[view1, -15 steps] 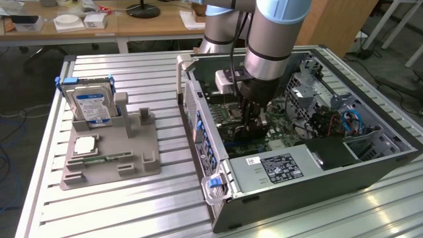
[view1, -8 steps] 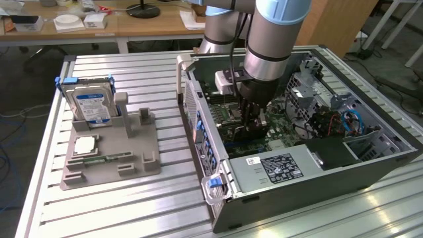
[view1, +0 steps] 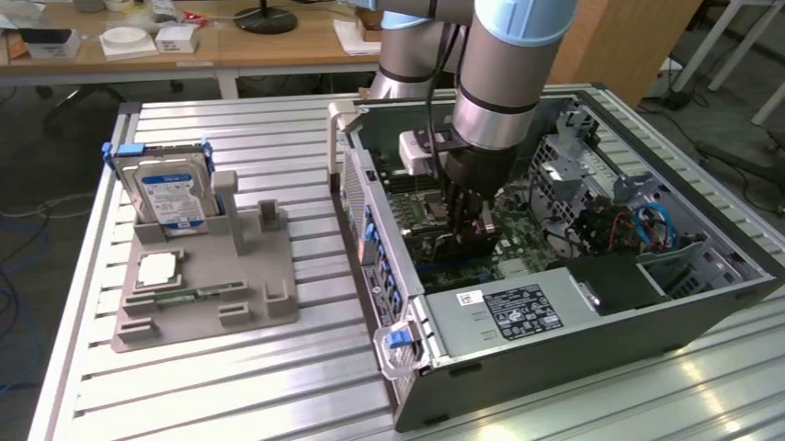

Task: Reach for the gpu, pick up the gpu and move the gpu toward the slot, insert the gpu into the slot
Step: 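Insert the gpu into the slot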

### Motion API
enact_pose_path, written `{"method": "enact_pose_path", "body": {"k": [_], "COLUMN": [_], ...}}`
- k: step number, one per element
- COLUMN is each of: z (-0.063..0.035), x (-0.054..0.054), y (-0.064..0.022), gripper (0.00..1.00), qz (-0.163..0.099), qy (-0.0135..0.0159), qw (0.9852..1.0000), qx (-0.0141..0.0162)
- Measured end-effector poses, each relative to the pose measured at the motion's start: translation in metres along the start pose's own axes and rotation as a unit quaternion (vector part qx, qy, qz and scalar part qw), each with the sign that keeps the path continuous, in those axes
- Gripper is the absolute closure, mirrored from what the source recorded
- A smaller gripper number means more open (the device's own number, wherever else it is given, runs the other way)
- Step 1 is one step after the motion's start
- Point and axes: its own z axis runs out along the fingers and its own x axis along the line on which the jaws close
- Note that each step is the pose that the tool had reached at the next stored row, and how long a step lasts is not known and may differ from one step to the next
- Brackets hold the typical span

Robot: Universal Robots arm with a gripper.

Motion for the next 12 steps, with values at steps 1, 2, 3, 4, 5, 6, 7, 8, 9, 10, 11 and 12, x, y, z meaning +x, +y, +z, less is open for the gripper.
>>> {"method": "enact_pose_path", "body": {"k": [1, 2, 3, 4, 5, 6, 7, 8, 9, 10, 11, 12], "z": [0.0000, 0.0000, 0.0001, 0.0002, 0.0003, 0.0006, 0.0008, 0.0010, 0.0013, 0.0015, 0.0019, 0.0025], "x": [-0.0001, -0.0001, -0.0002, -0.0002, -0.0003, -0.0002, -0.0003, -0.0002, -0.0002, -0.0003, -0.0003, -0.0003], "y": [0.0001, 0.0001, 0.0001, 0.0001, 0.0001, 0.0002, 0.0002, 0.0003, 0.0003, 0.0004, 0.0004, 0.0005], "gripper": [0.75, 0.75, 0.75, 0.75, 0.75, 0.75, 0.75, 0.75, 0.75, 0.75, 0.75, 0.75], "qz": [0.000, 0.000, 0.000, 0.000, 0.000, 0.000, 0.000, 0.000, 0.000, 0.000, 0.000, 0.000], "qy": [-0.0002, -0.0003, -0.0003, -0.0004, -0.0004, -0.0004, -0.0004, -0.0004, -0.0005, -0.0006, -0.0006, -0.0006], "qw": [1.0000, 1.0000, 1.0000, 1.0000, 1.0000, 1.0000, 1.0000, 1.0000, 1.0000, 1.0000, 1.0000, 1.0000], "qx": [0.0000, 0.0000, 0.0000, 0.0000, -0.0001, -0.0001, -0.0001, -0.0001, -0.0001, -0.0001, 0.0000, 0.0000]}}
